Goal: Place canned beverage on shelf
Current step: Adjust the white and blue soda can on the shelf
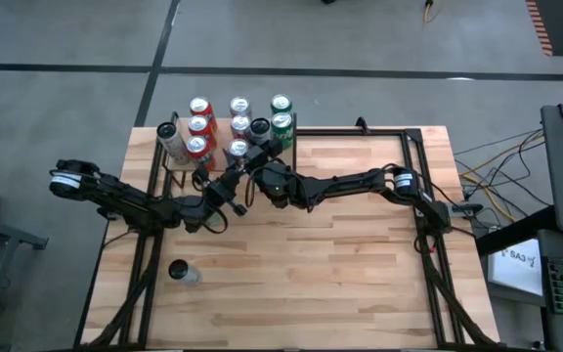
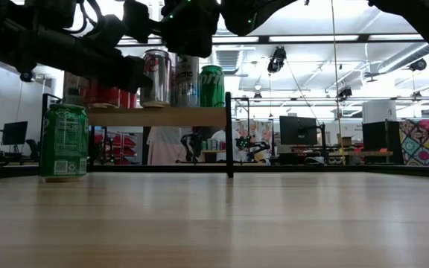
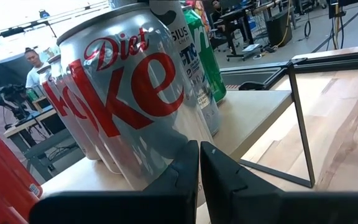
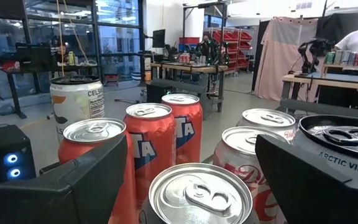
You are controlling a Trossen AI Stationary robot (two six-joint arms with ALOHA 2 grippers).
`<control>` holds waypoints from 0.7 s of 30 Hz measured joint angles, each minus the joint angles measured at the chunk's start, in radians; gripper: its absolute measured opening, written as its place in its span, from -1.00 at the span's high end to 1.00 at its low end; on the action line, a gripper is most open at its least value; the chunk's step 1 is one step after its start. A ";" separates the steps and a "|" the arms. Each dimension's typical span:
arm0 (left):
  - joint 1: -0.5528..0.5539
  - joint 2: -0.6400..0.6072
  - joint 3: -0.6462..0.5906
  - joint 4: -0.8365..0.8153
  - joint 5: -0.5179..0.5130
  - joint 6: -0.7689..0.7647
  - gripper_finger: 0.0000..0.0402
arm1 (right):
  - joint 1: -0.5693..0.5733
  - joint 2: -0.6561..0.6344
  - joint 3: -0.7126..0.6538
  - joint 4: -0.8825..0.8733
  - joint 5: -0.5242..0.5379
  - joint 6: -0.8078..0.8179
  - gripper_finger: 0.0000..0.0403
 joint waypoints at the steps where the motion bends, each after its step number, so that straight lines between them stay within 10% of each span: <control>1: 0.000 0.000 0.000 0.000 0.000 0.000 1.00 | 0.000 0.000 0.000 0.000 0.000 -0.001 -0.69; 21: 0.025 0.003 0.013 -0.010 -0.004 0.030 1.00 | 0.016 -0.036 0.006 0.018 -0.030 -0.132 -0.69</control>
